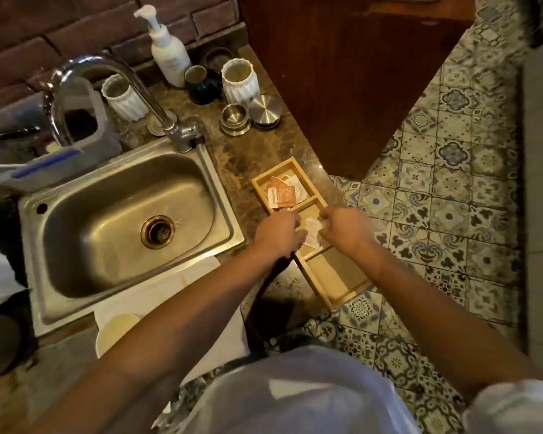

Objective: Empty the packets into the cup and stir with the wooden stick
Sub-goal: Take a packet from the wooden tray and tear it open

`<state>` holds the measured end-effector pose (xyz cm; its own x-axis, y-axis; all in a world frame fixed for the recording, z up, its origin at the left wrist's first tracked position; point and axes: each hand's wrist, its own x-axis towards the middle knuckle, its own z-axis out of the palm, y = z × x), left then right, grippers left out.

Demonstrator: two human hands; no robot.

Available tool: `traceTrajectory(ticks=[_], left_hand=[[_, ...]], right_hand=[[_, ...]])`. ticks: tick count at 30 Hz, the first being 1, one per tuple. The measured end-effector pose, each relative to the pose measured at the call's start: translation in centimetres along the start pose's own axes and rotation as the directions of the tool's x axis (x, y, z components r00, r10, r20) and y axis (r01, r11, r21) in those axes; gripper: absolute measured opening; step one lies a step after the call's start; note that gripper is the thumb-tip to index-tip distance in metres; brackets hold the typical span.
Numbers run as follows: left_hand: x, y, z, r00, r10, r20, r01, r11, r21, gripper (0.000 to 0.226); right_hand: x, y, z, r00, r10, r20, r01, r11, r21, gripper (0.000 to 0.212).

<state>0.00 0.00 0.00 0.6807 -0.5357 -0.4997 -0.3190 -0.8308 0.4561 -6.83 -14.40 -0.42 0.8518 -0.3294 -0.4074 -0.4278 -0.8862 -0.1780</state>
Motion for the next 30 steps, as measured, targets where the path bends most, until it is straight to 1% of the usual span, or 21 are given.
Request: traceTrajectory(ticks=[3, 5, 7, 11, 13, 17, 19, 22, 26, 30], left_hand=[[1.1, 0.6, 0.5, 0.996, -0.065, 0.053, 0.07, 0.993, -0.092, 0.032], [1.5, 1.0, 0.8, 0.993, -0.096, 0.075, 0.104, 0.988, -0.114, 0.027], [1.9, 1.3, 0.9, 0.99, -0.115, 0.08, 0.124, 0.986, -0.108, 0.021], [2.8, 1.7, 1.2, 0.991, -0.099, 0.094, 0.101, 0.995, -0.02, 0.026], [3.0, 1.9, 1.2, 0.993, -0.095, 0.064, 0.093, 0.995, 0.039, 0.025], [3.2, 2.5, 1.1, 0.993, -0.113, 0.027, 0.109, 0.987, 0.115, 0.018], [3.4, 2.5, 1.0, 0.99, -0.132, 0.044, 0.125, 0.984, 0.125, 0.016], [3.6, 2.4, 1.1, 0.981, -0.159, 0.109, 0.154, 0.987, 0.051, 0.023], [3.6, 2.0, 0.9, 0.975, -0.172, 0.139, 0.18, 0.983, -0.045, 0.027], [3.4, 1.5, 1.0, 0.974, -0.168, 0.152, 0.188, 0.974, -0.129, 0.022]], right_hand=[[0.3, -0.1, -0.2, 1.0, -0.01, 0.014, 0.011, 0.998, -0.068, 0.03], [0.1, -0.4, -0.3, 0.999, 0.004, 0.048, 0.002, 0.993, -0.115, 0.028], [0.1, -0.5, -0.2, 0.999, -0.014, 0.045, 0.021, 0.99, -0.141, 0.027], [-0.2, -0.4, 0.5, 0.999, -0.039, 0.022, 0.041, 0.989, -0.143, 0.022], [-0.2, -0.5, 0.7, 0.999, -0.041, 0.021, 0.043, 0.989, -0.143, 0.02], [0.1, -1.4, 0.7, 0.998, 0.027, 0.048, -0.018, 0.984, -0.178, 0.023], [0.2, -1.6, 0.7, 0.997, 0.043, 0.056, -0.032, 0.983, -0.183, 0.025], [0.2, -1.7, 0.8, 0.997, 0.051, 0.055, -0.041, 0.983, -0.177, 0.026], [0.1, -1.5, 0.8, 0.999, 0.038, 0.03, -0.033, 0.988, -0.153, 0.03], [-0.1, -1.3, 0.9, 0.999, 0.035, 0.017, -0.032, 0.989, -0.145, 0.035]])
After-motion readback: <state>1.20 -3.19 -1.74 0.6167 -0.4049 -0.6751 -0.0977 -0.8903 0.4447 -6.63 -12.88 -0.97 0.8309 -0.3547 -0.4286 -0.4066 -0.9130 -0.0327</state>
